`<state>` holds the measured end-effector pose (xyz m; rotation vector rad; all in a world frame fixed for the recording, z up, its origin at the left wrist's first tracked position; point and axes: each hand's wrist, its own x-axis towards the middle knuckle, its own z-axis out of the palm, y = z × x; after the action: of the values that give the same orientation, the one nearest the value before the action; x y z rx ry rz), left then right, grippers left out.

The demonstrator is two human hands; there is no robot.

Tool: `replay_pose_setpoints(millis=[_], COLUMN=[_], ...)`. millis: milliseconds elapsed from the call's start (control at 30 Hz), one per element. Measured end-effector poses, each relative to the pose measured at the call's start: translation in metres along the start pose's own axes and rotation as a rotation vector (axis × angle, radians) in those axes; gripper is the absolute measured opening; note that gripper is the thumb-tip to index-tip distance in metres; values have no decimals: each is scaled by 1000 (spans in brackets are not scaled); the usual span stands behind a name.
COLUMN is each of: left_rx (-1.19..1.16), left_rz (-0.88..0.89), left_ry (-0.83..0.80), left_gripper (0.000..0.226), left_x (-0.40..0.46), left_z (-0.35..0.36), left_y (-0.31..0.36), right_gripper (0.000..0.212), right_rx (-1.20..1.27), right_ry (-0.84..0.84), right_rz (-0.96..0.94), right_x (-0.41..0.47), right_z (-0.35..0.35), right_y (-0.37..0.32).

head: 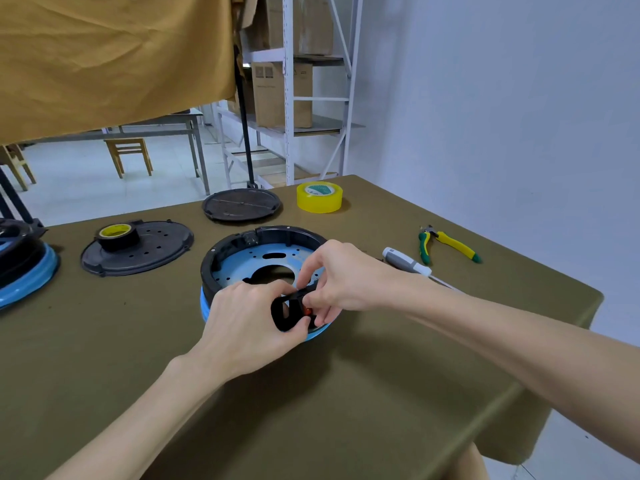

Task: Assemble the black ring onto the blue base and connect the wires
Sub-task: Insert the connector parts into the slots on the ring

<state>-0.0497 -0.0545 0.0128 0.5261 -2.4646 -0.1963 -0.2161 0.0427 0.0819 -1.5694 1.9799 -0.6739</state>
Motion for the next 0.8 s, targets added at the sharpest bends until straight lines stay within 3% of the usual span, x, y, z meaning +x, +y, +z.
replay_pose_setpoints(millis=[367,633,800], left_rx=[20,14,14], left_rz=[8,-21,-8], left_ry=[8,10,-4], left_gripper=[45,45,45], left_x=[1,-1,0], left_z=[0,-1,-3], left_y=[-1,1,0], right_gripper=[24,23,39], right_rx=[-426,-404,-343], right_ry=[53,33,42], right_rz=[-133,-176,-260], right_x=[9,6,-3], right_z=[-11,-10,-4], right_y=[-5,2,20])
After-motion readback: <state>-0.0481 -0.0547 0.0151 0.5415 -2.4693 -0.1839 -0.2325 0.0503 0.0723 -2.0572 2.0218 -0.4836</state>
